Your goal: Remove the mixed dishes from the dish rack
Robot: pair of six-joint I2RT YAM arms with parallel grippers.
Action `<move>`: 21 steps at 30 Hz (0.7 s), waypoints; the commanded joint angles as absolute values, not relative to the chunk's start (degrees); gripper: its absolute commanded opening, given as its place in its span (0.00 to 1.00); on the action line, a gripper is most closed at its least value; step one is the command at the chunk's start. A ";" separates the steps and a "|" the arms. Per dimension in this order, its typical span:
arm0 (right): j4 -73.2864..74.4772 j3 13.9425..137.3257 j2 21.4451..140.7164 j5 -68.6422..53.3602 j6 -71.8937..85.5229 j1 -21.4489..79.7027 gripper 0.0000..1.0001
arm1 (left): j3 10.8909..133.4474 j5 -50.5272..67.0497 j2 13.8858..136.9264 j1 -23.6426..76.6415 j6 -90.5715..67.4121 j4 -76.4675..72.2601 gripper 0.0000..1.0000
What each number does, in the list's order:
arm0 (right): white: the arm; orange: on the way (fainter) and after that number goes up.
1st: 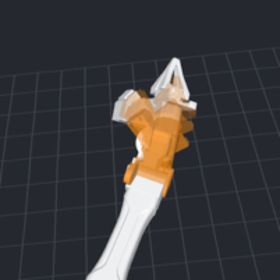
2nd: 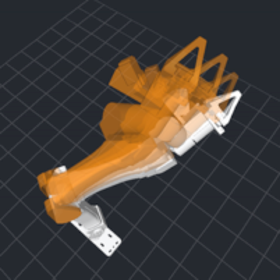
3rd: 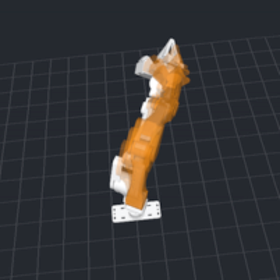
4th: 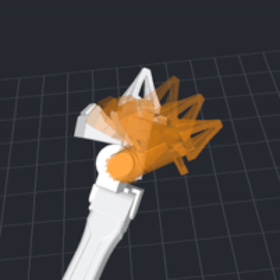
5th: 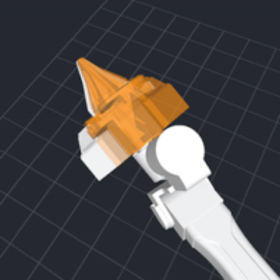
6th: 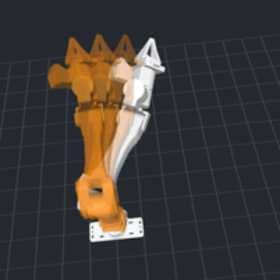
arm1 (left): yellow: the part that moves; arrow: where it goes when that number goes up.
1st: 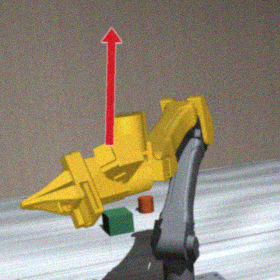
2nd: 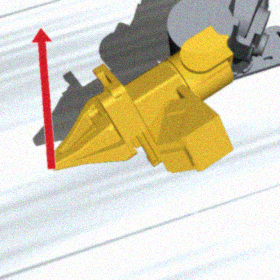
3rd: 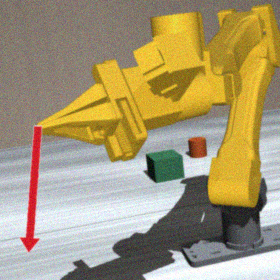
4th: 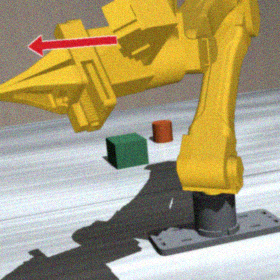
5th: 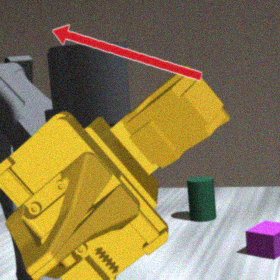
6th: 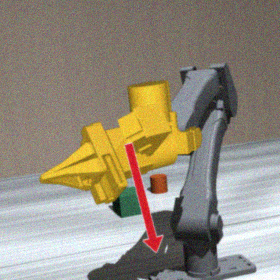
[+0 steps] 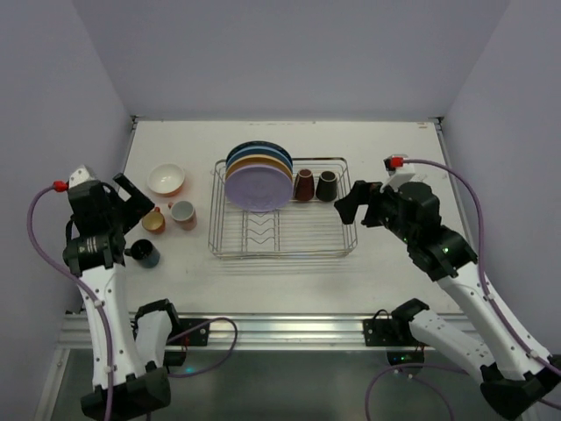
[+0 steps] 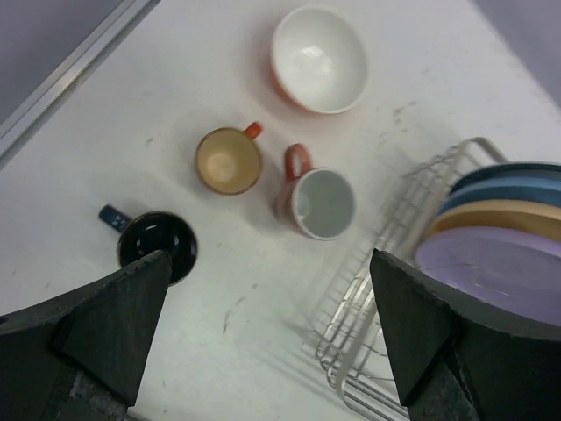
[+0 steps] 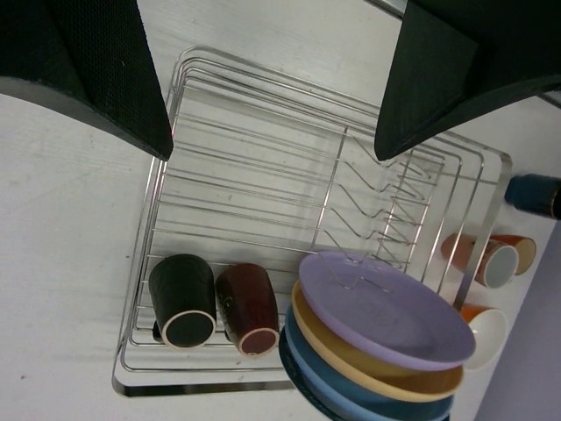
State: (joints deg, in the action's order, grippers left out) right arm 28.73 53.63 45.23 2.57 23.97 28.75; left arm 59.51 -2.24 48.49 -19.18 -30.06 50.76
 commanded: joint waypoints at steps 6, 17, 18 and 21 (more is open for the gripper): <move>26.45 62.73 64.73 6.32 22.77 28.48 0.96 | 55.20 8.27 39.55 -11.53 -24.27 36.22 1.00; 31.46 82.60 94.11 8.70 19.69 25.40 0.80 | 45.89 -7.81 32.36 1.23 -22.85 28.74 1.00; 31.90 85.05 95.61 8.70 19.25 25.31 0.79 | 44.75 -8.34 31.56 1.32 -23.20 28.31 1.00; 33.04 88.49 99.66 9.84 18.20 25.14 0.78 | 44.29 -10.90 31.20 1.84 -23.47 28.56 1.00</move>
